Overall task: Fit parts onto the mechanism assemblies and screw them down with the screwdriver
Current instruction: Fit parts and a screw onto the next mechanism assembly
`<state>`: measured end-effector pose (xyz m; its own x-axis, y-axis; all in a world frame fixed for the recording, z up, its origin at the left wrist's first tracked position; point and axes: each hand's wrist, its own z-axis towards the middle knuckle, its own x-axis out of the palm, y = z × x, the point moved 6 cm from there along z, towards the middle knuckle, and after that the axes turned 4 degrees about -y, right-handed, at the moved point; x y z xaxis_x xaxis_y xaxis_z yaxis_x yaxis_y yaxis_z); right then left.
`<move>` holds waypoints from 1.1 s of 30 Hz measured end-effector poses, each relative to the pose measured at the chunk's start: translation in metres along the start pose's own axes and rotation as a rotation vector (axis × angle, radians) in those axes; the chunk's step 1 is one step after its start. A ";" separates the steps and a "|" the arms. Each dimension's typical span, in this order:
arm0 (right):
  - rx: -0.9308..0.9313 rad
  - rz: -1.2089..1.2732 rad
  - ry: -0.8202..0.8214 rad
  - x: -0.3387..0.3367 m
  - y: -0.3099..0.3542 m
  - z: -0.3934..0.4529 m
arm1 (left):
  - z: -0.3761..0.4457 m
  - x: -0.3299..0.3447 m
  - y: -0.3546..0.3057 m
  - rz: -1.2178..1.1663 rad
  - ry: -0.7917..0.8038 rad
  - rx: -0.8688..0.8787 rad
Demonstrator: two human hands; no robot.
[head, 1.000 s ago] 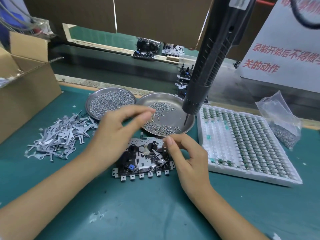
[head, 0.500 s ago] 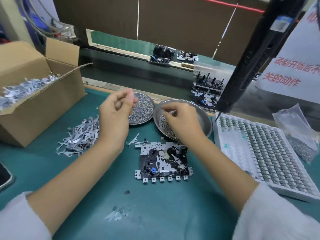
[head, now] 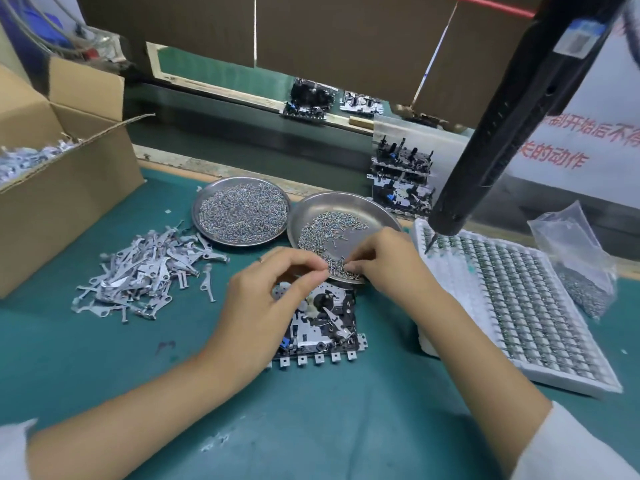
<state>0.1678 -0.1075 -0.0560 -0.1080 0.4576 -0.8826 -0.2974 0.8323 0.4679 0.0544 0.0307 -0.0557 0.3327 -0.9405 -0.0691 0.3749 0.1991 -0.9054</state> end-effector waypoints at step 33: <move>-0.067 1.087 -0.089 0.006 0.008 -0.077 | -0.012 0.012 -0.003 0.213 0.082 0.107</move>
<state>0.0913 -0.1223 -0.0608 -0.2765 0.9610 0.0084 -0.1360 -0.0478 0.9896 0.0474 0.0153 -0.0588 0.3442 -0.8924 -0.2917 0.3945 0.4194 -0.8176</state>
